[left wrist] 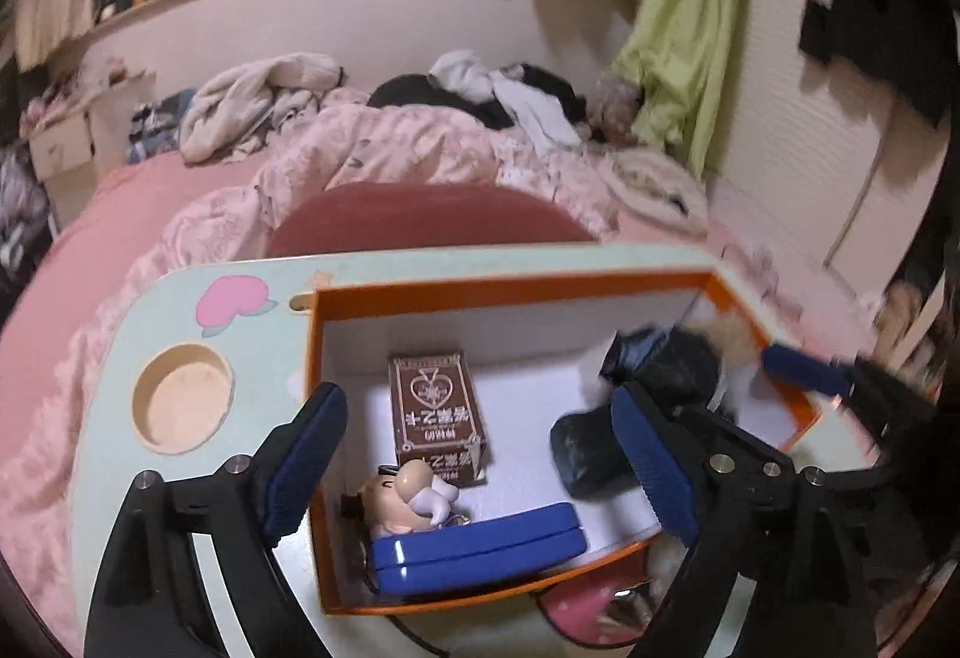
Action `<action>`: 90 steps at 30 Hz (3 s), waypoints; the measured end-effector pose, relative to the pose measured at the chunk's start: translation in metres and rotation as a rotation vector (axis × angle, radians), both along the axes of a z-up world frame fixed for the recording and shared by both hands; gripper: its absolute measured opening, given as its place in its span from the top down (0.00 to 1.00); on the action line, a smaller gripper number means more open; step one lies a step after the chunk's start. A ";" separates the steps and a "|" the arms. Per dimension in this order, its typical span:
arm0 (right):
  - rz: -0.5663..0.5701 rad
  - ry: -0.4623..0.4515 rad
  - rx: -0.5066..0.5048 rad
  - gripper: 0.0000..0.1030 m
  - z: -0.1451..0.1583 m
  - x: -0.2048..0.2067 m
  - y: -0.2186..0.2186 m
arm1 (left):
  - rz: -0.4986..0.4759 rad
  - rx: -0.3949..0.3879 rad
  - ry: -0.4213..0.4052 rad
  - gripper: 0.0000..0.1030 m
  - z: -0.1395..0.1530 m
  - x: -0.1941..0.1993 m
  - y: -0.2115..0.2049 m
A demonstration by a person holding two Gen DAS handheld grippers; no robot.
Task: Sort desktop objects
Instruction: 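Carry the toy figure into the orange box with left gripper while right gripper drops the brown fur ball in, then grasp the plastic bag with right gripper while left gripper grasps the silver cone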
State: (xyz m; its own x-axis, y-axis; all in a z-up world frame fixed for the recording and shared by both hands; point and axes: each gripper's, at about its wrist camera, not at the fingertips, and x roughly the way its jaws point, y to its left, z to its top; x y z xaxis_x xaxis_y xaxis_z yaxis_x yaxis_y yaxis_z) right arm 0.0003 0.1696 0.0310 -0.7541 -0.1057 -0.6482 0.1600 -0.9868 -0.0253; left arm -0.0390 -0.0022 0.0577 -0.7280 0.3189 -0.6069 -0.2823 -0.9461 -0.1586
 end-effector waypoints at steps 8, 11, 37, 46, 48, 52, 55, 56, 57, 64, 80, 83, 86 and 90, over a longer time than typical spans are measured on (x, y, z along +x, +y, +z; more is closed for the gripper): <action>0.000 0.142 -0.050 0.18 0.027 0.052 0.007 | 0.033 0.087 0.094 0.01 0.032 0.067 -0.023; 0.004 0.063 -0.016 0.18 0.012 0.065 0.005 | 0.013 0.012 0.049 0.01 0.014 0.084 -0.018; -0.027 -0.181 0.028 0.01 -0.045 0.082 0.009 | 0.142 -0.201 -0.122 0.00 -0.058 0.095 -0.006; -0.024 -0.179 0.026 0.01 -0.045 0.081 0.007 | 0.142 -0.201 -0.122 0.00 -0.059 0.094 -0.006; -0.020 -0.170 0.013 0.01 -0.044 0.082 0.007 | 0.142 -0.201 -0.122 0.00 -0.059 0.094 -0.005; 0.010 -0.124 -0.173 0.02 -0.038 0.087 0.028 | 0.143 -0.202 -0.122 0.00 -0.059 0.094 -0.005; -0.008 -0.111 -0.286 0.19 -0.035 0.086 0.044 | 0.143 -0.201 -0.122 0.00 -0.059 0.094 -0.004; -0.009 -0.114 -0.292 0.21 -0.034 0.085 0.043 | 0.143 -0.200 -0.122 0.00 -0.059 0.095 -0.005; -0.007 -0.120 -0.289 0.23 -0.034 0.082 0.041 | 0.143 -0.201 -0.122 0.00 -0.059 0.094 -0.004; 0.052 -0.125 -0.194 0.41 -0.022 0.055 0.010 | 0.143 -0.200 -0.122 0.00 -0.059 0.095 -0.005; 0.008 0.101 -0.302 0.67 -0.018 0.110 0.038 | -0.064 -0.141 -0.072 0.09 -0.034 0.088 0.034; -0.002 0.123 -0.320 0.67 -0.015 0.110 0.043 | -0.096 -0.231 -0.116 0.54 -0.041 0.072 0.058; -0.008 0.116 -0.334 0.67 -0.016 0.107 0.045 | -0.083 -0.264 -0.112 0.75 -0.045 0.072 0.066; -0.008 0.110 -0.340 0.67 -0.017 0.105 0.047 | -0.076 -0.262 -0.089 0.75 -0.043 0.080 0.063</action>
State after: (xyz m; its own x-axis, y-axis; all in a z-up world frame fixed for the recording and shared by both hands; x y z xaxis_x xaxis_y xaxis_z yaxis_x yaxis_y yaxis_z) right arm 0.1055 0.2164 0.0142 -0.8190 -0.2948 -0.4923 0.1664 -0.9431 0.2878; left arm 0.0408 0.0609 0.0146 -0.6480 0.1939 -0.7365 -0.3497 -0.9348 0.0616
